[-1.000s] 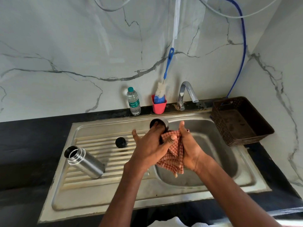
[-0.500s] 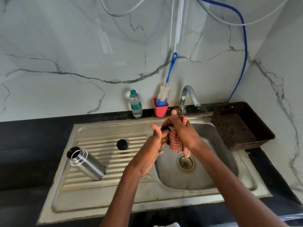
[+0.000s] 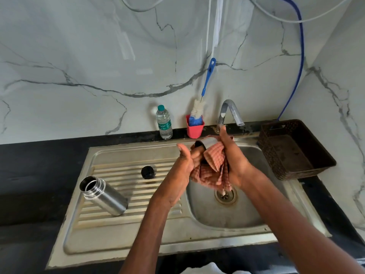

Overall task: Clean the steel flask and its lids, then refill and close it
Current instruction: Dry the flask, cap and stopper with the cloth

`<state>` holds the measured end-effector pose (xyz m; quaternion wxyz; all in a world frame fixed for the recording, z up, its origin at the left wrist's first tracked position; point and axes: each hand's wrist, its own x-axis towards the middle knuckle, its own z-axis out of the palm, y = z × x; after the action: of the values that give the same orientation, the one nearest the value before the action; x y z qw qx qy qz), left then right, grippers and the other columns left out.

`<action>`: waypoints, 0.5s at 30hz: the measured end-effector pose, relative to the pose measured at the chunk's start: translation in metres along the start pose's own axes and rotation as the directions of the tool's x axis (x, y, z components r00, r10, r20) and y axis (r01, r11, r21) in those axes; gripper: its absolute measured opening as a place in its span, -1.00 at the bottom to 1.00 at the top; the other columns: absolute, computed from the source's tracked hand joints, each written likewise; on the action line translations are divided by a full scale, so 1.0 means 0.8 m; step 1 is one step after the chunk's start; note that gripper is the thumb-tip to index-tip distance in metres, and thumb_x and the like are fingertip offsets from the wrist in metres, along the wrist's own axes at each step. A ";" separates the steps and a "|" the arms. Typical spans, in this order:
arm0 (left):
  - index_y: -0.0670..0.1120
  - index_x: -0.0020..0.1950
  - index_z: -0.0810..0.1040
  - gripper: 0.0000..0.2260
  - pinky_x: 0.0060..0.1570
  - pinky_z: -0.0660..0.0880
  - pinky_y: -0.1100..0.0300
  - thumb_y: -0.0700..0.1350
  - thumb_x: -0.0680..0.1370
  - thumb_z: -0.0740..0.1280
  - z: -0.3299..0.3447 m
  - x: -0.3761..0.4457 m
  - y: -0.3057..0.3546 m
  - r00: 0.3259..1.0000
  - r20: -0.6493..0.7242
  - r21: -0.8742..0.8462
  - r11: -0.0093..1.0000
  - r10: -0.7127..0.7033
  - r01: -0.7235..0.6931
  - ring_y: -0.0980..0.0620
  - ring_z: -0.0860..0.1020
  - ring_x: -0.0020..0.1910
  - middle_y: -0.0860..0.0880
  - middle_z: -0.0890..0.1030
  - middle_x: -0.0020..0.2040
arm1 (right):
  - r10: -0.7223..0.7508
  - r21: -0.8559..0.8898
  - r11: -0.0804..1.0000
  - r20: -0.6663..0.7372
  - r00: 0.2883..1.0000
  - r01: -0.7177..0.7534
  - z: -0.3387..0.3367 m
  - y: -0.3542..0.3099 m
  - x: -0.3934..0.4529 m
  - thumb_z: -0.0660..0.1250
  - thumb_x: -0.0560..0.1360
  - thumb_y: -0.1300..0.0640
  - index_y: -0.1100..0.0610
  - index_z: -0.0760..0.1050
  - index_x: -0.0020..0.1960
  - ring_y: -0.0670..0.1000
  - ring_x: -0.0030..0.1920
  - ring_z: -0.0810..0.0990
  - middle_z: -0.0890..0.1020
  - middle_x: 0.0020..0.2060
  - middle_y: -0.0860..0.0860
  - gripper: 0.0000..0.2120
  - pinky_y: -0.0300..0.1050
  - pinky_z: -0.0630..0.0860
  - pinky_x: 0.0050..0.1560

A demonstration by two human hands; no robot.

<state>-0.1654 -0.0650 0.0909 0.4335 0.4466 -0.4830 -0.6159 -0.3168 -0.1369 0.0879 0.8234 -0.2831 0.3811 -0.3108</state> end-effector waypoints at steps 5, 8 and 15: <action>0.26 0.27 0.50 -0.24 0.61 -0.14 -0.24 0.61 0.47 -0.26 0.002 0.038 -0.009 0.993 -0.088 0.721 0.692 0.079 0.009 0.22 0.62 0.21 0.21 0.68 0.20 | 0.026 0.388 0.921 0.036 0.999 -0.038 0.001 0.033 0.001 0.12 0.62 -0.40 0.21 0.43 0.52 0.30 0.41 0.51 0.51 0.42 0.30 -0.22 0.27 0.33 0.50; 0.26 0.33 0.51 -0.22 0.56 -0.29 -0.31 0.60 0.48 -0.27 -0.005 0.042 -0.023 0.991 -0.112 0.801 0.597 0.071 0.048 0.06 0.60 0.29 0.21 0.66 0.21 | 0.040 0.309 0.951 -0.028 0.999 -0.030 0.002 0.051 -0.006 0.18 0.69 -0.20 0.23 0.50 0.45 0.28 0.41 0.53 0.53 0.39 0.30 -0.42 0.26 0.30 0.53; -0.03 0.64 0.34 0.14 0.63 0.00 -0.10 0.70 0.34 -0.19 -0.018 0.025 -0.040 0.974 -0.119 -0.077 0.980 -0.193 0.185 -0.01 0.43 0.54 -0.04 0.50 0.54 | -0.345 -0.244 0.934 -0.416 0.841 0.262 -0.039 0.069 -0.024 0.28 0.64 0.26 0.18 0.60 0.25 0.10 -0.06 0.71 0.71 0.04 0.23 -0.77 0.14 0.67 0.09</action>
<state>-0.1591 -0.0826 0.0550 0.4169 0.5143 -0.3895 -0.6403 -0.3357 -0.0945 0.0408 0.6234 -0.3323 0.5384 -0.4594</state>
